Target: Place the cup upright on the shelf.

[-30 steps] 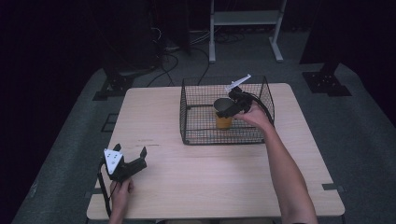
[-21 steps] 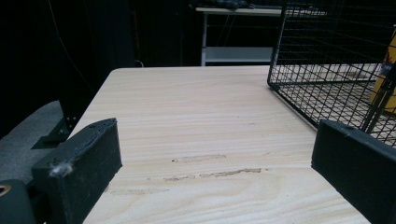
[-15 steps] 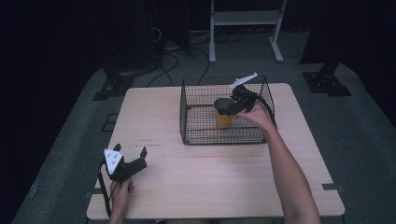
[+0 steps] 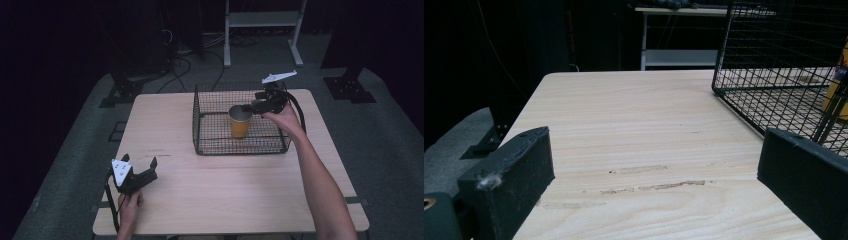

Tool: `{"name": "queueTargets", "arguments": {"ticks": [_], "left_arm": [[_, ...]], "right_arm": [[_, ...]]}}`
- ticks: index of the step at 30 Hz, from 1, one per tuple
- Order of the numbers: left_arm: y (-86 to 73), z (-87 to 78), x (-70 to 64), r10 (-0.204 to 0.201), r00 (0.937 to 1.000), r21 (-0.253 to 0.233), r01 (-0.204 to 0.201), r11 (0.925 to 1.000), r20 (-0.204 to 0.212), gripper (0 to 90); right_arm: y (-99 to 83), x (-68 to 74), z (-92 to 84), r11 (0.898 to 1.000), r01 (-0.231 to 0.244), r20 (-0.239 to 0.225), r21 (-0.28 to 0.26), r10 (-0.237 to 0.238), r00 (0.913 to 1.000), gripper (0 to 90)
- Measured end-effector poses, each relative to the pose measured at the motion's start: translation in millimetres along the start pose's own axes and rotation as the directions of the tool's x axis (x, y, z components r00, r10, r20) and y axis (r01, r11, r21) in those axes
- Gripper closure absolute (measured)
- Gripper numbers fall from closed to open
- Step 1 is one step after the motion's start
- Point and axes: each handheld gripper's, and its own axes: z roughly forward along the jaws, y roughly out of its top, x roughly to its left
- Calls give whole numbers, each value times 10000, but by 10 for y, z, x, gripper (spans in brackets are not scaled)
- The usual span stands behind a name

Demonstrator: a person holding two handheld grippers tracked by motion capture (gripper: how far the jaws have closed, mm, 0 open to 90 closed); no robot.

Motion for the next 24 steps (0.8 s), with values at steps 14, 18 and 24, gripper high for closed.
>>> {"name": "queueTargets", "arguments": {"ticks": [14,18,24], "left_arm": [[-3,-9,-5,52,10000,4,-52,10000,40,8],[-3,-11,-3,21,10000,11,-21,10000,54,8],[-3,-9,-5,61,10000,17,-61,10000,65,8]], "right_arm": [[-1,127,-303,9998,-18,-218,-174,14,9998,51],[-20,163,-364,9998,-11,-248,-193,6,9997,51],[-102,213,-440,9998,-27,-472,-193,18,9989,51]]}}
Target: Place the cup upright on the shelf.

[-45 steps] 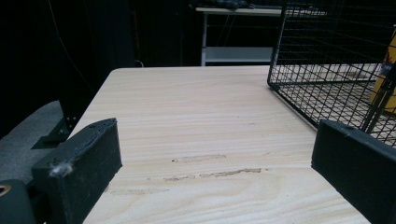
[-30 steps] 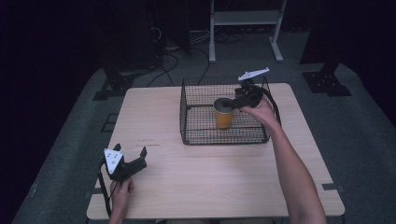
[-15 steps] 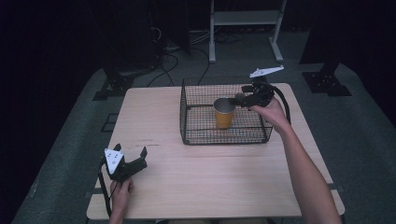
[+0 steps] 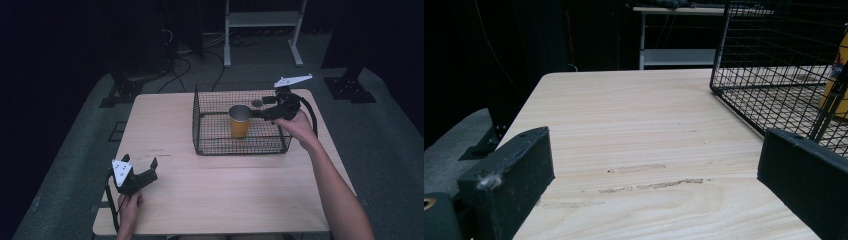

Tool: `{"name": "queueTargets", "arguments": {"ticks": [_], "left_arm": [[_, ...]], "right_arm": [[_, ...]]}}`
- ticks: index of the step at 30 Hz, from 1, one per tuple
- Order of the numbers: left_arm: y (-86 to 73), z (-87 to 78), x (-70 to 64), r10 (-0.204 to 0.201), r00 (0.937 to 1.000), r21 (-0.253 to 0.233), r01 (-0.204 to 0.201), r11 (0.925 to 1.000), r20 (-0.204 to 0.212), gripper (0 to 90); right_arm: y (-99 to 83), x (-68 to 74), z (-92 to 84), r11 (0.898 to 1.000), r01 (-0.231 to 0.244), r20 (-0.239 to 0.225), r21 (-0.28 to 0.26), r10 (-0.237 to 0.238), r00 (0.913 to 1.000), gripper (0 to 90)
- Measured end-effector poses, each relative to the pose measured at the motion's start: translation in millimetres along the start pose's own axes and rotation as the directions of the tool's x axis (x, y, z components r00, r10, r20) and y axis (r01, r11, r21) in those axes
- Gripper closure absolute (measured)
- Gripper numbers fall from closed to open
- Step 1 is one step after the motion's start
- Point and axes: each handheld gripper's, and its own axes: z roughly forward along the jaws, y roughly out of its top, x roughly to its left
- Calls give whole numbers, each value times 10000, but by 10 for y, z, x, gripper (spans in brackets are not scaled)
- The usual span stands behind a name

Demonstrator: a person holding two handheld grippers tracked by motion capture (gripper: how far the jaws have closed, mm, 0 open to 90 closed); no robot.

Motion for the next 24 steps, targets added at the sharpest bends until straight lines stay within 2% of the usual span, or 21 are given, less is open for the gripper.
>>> {"name": "queueTargets", "arguments": {"ticks": [15,18,24], "left_arm": [[0,-1,-2,4,10000,1,-4,10000,1,8],[0,0,-2,3,10000,4,-3,10000,-3,8],[0,0,-2,12,10000,12,-12,10000,-4,8]], "right_arm": [[-183,-7,-185,9998,-192,-21,51,192,9998,51],[-212,-11,-217,9996,-199,-22,178,199,9998,51],[-252,-3,-302,9998,-140,29,102,140,9999,51]]}}
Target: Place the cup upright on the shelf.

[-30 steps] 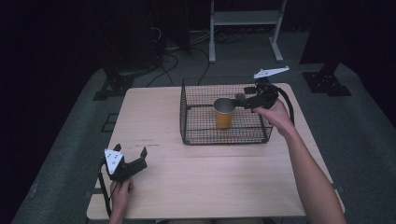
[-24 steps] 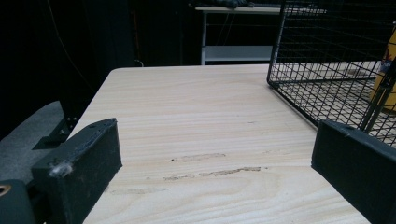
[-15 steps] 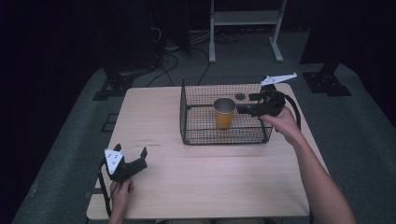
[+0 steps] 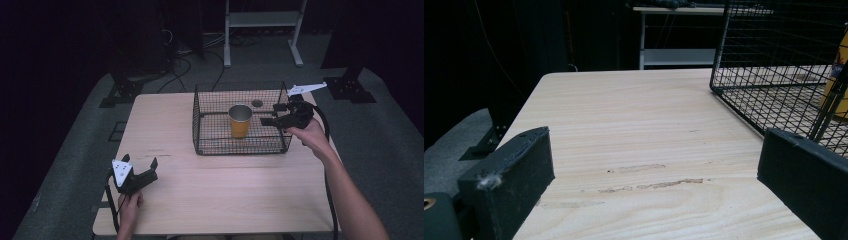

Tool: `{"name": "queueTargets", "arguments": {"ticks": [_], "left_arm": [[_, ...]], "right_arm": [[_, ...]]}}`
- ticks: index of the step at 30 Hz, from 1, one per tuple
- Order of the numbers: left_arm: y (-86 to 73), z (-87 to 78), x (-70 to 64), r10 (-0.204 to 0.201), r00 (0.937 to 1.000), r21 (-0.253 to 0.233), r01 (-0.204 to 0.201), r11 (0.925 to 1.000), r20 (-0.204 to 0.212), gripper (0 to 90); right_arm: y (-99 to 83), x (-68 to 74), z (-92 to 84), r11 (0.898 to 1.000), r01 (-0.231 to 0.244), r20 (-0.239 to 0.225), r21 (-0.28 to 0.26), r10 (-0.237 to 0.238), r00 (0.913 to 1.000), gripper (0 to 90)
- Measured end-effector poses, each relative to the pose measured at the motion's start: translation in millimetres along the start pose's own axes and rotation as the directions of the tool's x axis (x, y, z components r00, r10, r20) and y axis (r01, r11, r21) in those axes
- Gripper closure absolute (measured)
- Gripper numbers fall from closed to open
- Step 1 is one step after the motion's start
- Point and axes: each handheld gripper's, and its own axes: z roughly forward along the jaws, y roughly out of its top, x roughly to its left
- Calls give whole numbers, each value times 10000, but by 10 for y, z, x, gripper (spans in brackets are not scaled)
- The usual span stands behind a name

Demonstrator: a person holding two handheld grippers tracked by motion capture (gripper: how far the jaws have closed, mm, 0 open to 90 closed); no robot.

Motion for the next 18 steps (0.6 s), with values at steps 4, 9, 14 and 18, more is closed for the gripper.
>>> {"name": "queueTargets", "arguments": {"ticks": [4,9,14,18], "left_arm": [[0,0,-1,-4,10000,-11,4,10000,5,8],[0,1,-2,3,10000,-10,-3,10000,-1,8],[0,0,-2,9,10000,-5,-9,10000,1,8],[0,1,-5,15,10000,-8,-15,10000,-2,8]], "right_arm": [[-55,-18,-54,10000,-74,54,5,74,10000,51],[-129,-40,-100,9999,-137,82,78,136,9999,51],[-208,-41,-132,9998,-185,29,59,185,9998,51],[-269,-47,-156,9997,-237,4,87,237,9997,52]]}}
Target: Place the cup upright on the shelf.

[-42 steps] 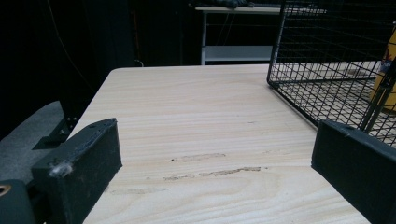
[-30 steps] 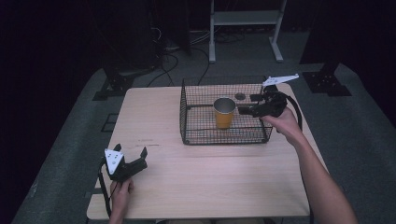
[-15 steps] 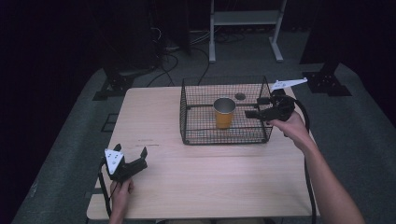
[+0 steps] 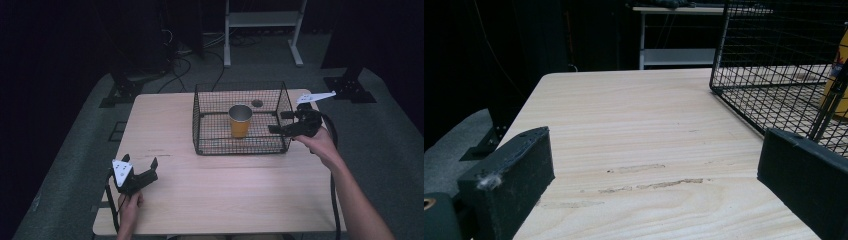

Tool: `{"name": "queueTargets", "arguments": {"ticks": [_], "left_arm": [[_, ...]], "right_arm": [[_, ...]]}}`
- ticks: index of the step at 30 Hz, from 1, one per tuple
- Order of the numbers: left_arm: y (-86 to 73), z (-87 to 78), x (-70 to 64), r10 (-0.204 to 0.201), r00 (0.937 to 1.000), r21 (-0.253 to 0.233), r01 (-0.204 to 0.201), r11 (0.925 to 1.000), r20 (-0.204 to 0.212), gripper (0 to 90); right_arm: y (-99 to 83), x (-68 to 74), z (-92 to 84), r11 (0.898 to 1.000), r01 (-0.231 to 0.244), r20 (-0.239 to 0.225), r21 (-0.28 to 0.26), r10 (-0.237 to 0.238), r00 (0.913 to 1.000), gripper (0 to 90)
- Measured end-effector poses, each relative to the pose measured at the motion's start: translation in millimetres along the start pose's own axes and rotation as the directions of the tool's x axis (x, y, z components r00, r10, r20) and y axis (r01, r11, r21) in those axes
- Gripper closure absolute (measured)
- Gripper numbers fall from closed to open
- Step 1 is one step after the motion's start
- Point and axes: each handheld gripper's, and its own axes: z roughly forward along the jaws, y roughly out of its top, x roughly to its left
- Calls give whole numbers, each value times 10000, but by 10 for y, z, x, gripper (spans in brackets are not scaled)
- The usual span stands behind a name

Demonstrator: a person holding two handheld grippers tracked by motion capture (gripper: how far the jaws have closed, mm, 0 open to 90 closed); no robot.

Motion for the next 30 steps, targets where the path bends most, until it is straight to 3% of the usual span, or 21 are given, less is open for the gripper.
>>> {"name": "queueTargets", "arguments": {"ticks": [30], "left_arm": [[0,0,-4,41,10000,2,-41,10000,-6,8]], "right_arm": [[-403,41,-259,9990,-255,-168,-354,249,9995,54]]}}
